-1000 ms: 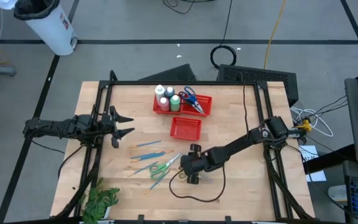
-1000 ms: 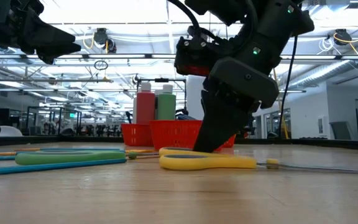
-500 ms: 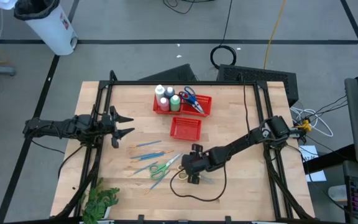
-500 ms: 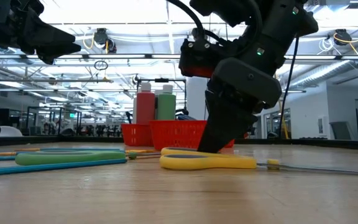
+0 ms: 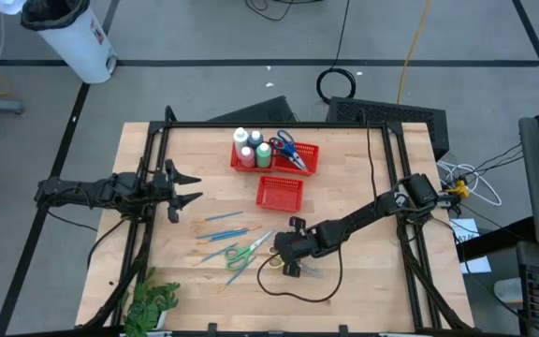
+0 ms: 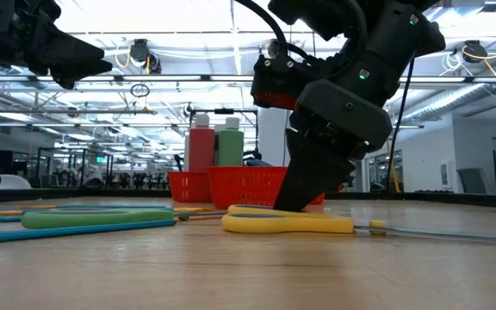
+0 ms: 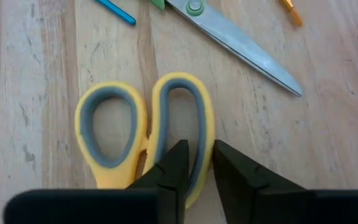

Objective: Pick & Place Paint Supplies
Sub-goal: Put the yellow scissors into the top right red bin

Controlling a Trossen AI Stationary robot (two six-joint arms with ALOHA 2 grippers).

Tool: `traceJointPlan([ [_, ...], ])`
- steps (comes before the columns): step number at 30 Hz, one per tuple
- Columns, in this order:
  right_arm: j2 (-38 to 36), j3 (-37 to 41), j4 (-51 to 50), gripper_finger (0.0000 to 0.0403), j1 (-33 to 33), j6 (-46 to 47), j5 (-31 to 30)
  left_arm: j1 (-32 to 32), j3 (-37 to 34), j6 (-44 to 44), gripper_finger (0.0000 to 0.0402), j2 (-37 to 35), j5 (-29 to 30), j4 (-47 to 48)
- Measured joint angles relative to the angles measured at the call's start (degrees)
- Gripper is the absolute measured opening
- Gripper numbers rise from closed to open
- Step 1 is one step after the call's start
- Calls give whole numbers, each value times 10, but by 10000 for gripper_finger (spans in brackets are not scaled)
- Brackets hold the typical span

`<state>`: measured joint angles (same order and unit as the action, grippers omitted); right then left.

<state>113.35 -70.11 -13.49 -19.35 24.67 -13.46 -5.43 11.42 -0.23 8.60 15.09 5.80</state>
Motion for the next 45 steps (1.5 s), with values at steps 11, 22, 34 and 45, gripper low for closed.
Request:
traceJointPlan([
  [11,-9,2,3,15,3,-18,3,0,0,0,209,0,0,0],
  [22,-65,3,21,15,1,-19,-17,0,0,0,209,0,0,0],
  [34,-204,97,31,15,50,-81,-101,0,0,0,209,0,0,0],
  [45,-411,320,385,15,224,-216,-50,0,0,0,209,0,0,0],
])
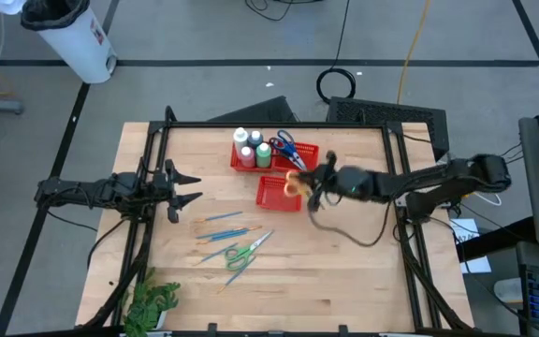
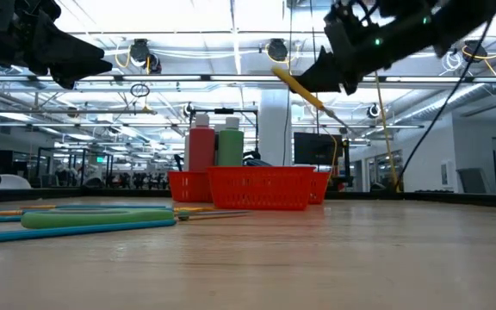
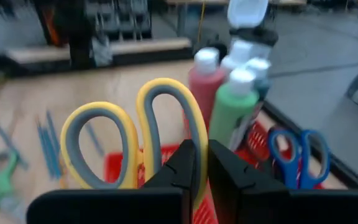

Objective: Pick & Place Paint Supplies
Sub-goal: Put the yellow scissors into the top right red bin

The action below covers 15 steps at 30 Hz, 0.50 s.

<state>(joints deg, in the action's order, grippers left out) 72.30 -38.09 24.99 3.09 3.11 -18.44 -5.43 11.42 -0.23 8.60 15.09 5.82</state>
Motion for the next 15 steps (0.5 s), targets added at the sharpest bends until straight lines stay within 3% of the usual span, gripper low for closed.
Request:
traceJointPlan([
  [5,-5,16,79,15,109,-2,106,0,0,0,209,0,0,0],
  [15,46,-43,110,15,222,-28,123,0,0,0,209,0,0,0],
])
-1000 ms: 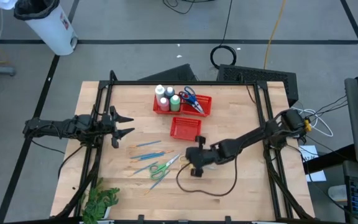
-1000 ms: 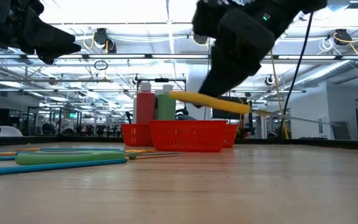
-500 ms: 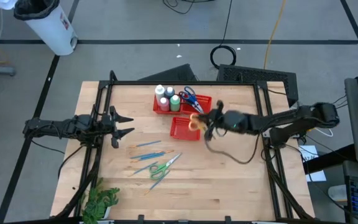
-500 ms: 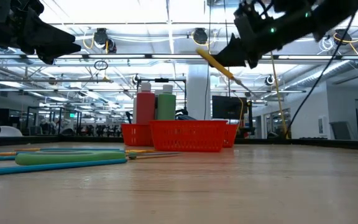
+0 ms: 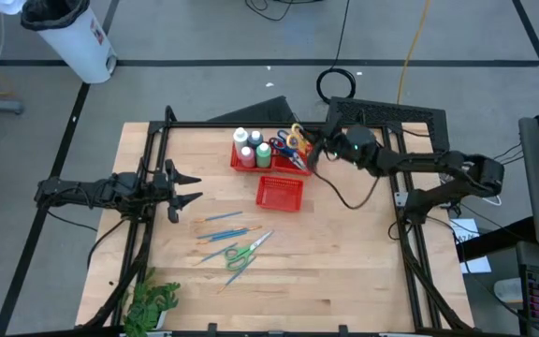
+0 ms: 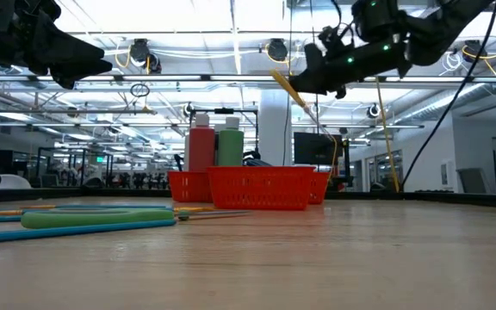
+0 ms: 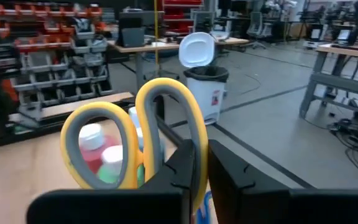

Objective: Pick & Place Paint Supplies
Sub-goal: Put the yellow scissors into the top right red bin

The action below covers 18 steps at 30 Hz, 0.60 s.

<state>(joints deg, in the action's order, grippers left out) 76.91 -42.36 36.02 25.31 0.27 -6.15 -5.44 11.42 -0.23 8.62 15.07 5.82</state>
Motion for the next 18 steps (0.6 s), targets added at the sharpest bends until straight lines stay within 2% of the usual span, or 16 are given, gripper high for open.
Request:
traceJointPlan([
  [4,45,-29,11,15,28,-23,35,0,0,0,209,0,0,0],
  [10,127,-56,33,15,56,-25,32,0,0,0,209,0,0,0],
  [18,191,-59,61,15,66,-11,33,0,0,0,209,0,0,0],
])
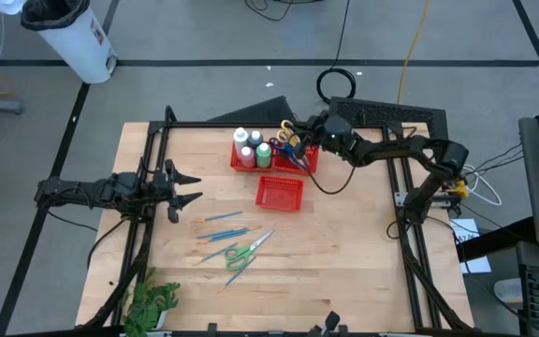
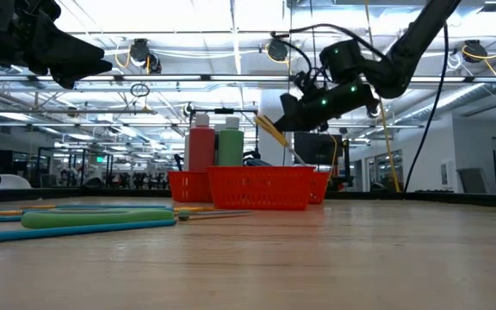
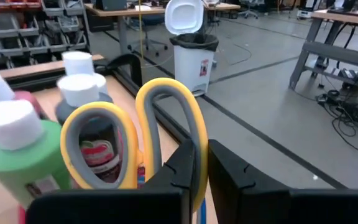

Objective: Pick & Place Paint Supplies
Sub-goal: Put the yellow scissors into the top right red bin

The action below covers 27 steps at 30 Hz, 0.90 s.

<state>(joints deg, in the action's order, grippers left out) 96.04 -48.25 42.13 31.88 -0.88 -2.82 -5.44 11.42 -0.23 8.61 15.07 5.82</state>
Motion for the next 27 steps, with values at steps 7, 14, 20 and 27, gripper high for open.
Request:
traceJointPlan([
  [7,15,0,-6,15,0,-3,0,0,0,0,209,0,0,0],
  [14,15,3,-20,15,0,7,0,0,0,0,209,0,0,0],
  [20,15,4,-18,15,-1,19,-1,0,0,0,209,0,0,0],
  [27,21,4,-24,16,-2,31,-1,0,0,0,209,0,0,0],
])
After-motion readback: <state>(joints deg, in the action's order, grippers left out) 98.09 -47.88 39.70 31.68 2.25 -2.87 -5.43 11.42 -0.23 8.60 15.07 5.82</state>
